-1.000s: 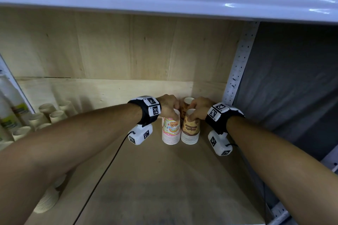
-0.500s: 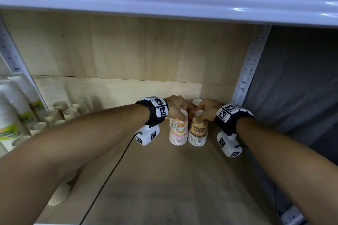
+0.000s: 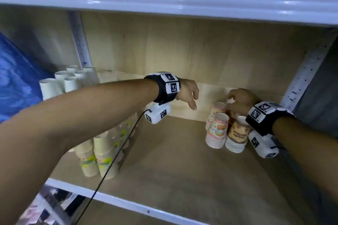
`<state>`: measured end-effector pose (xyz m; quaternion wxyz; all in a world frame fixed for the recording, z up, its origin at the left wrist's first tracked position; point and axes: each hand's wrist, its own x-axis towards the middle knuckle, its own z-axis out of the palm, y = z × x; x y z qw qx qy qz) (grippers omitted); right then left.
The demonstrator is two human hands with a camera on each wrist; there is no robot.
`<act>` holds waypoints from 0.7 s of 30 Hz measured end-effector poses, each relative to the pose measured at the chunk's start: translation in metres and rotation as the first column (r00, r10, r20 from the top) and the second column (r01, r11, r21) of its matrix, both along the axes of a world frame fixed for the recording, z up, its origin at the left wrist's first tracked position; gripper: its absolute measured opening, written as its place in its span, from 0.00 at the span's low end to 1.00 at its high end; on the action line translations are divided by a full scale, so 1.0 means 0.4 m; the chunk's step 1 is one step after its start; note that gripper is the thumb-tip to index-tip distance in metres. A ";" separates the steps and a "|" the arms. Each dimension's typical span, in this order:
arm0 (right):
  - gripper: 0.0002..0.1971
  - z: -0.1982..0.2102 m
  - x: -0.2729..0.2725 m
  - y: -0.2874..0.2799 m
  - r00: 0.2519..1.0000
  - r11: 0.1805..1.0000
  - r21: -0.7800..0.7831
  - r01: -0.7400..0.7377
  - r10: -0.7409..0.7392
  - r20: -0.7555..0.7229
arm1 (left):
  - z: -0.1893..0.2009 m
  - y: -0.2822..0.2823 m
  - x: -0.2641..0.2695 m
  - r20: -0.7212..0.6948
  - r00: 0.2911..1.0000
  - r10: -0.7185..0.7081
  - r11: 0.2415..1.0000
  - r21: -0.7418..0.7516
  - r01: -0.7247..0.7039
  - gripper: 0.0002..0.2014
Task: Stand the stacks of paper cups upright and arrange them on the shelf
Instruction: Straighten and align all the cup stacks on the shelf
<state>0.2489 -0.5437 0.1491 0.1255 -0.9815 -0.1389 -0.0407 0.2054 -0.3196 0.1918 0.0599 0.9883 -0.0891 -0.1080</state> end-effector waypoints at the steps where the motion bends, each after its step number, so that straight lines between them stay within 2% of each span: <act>1: 0.17 0.009 -0.001 0.030 1.000 0.999 0.021 -0.024 0.024 0.003 | 0.013 0.028 -0.011 -0.004 1.000 0.020 1.000 0.006 -0.020 0.28; 4: 0.18 0.040 -0.020 0.148 0.991 0.992 0.025 -0.127 0.126 0.047 | 0.051 0.120 -0.054 -0.004 0.998 0.064 0.998 -0.006 -0.064 0.27; 10: 0.18 0.092 -0.124 0.416 0.933 0.931 0.063 -0.358 0.359 0.009 | 0.088 0.303 -0.178 -0.041 0.981 0.187 0.981 -0.036 -0.189 0.28; 13: 0.17 0.105 -0.186 0.538 0.898 0.894 0.094 -0.438 0.440 -0.006 | 0.086 0.390 -0.256 -0.049 0.969 0.242 0.968 -0.059 -0.245 0.24; 18: 0.10 0.104 -0.299 0.678 0.792 0.801 0.165 -0.576 0.597 -0.130 | 0.066 0.500 -0.375 -0.101 0.947 0.306 0.945 -0.085 -0.315 0.16; 21: 0.12 0.090 -0.356 0.729 0.729 0.760 0.144 -0.634 0.649 -0.217 | 0.041 0.544 -0.431 -0.137 0.929 0.345 0.931 -0.077 -0.357 0.13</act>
